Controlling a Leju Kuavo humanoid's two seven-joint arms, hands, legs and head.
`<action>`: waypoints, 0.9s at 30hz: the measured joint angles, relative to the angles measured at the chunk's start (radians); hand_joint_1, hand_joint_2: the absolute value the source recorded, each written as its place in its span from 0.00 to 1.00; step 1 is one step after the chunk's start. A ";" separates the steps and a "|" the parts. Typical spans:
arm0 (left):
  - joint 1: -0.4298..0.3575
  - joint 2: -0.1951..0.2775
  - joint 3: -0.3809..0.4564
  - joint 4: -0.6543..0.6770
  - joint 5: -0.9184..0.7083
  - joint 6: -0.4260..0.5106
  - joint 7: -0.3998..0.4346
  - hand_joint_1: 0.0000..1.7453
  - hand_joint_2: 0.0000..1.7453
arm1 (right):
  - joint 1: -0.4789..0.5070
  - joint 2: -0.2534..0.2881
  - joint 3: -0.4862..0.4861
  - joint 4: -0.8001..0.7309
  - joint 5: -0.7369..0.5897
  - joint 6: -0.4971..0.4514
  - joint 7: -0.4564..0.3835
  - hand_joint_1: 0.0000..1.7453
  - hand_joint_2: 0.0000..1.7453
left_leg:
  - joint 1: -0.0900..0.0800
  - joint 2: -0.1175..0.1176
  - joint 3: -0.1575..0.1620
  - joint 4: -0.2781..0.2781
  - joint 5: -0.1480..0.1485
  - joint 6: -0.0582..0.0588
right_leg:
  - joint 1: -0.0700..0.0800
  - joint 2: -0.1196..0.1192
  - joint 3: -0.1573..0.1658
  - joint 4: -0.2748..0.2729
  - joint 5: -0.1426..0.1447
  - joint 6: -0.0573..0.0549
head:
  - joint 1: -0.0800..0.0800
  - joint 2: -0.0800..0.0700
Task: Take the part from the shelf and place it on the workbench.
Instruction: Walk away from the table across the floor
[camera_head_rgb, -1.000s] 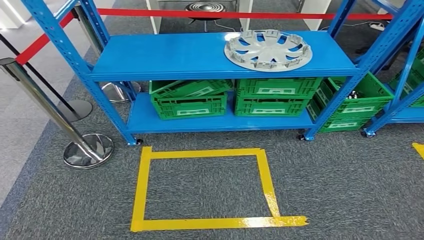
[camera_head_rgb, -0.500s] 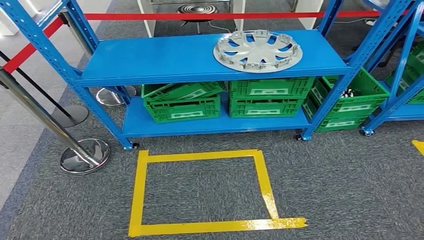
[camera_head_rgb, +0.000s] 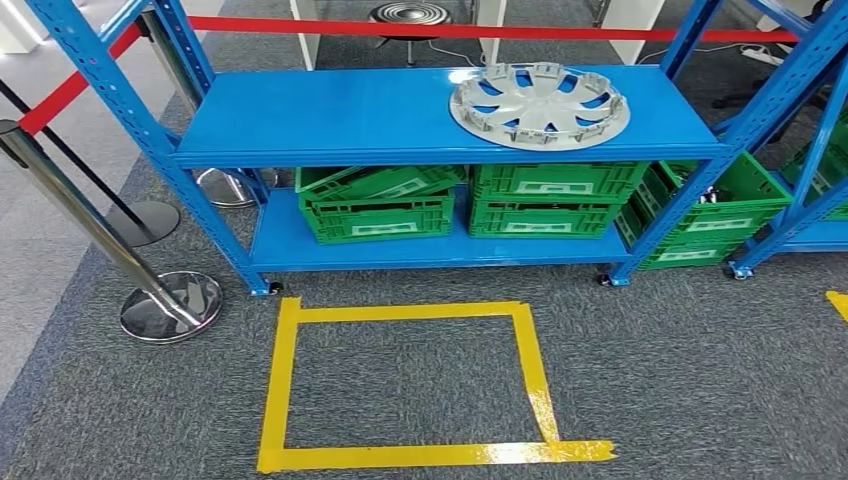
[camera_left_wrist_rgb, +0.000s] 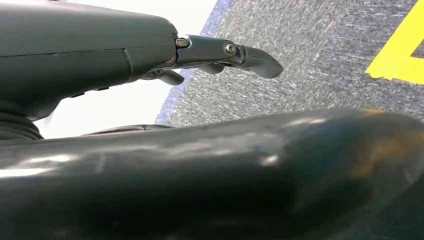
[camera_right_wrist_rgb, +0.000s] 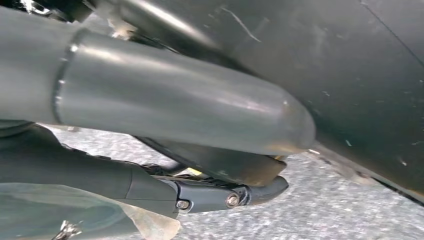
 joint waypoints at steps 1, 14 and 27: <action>0.000 0.000 0.001 0.000 0.000 0.000 0.000 0.00 0.00 | 0.000 0.000 0.000 0.000 0.000 0.000 0.001 0.00 0.00 | -0.001 -0.001 0.006 0.001 -0.006 -0.004 | -0.001 0.000 0.029 -0.065 0.033 0.000 | 0.001 0.000; 0.003 0.006 0.013 0.000 -0.001 0.006 -0.008 0.00 0.00 | 0.004 0.000 0.000 0.000 0.005 0.008 -0.002 0.00 0.00 | 0.000 0.000 -0.141 0.294 -0.105 -0.048 | -0.002 -0.001 0.117 -0.180 0.030 -0.057 | -0.009 0.000; 0.005 0.006 0.016 0.000 -0.001 0.009 -0.008 0.00 0.00 | 0.000 0.000 -0.007 0.001 0.012 0.010 -0.005 0.00 0.00 | 0.000 0.002 -0.021 0.004 0.011 0.000 | 0.003 0.001 0.002 0.049 -0.090 -0.006 | -0.002 0.000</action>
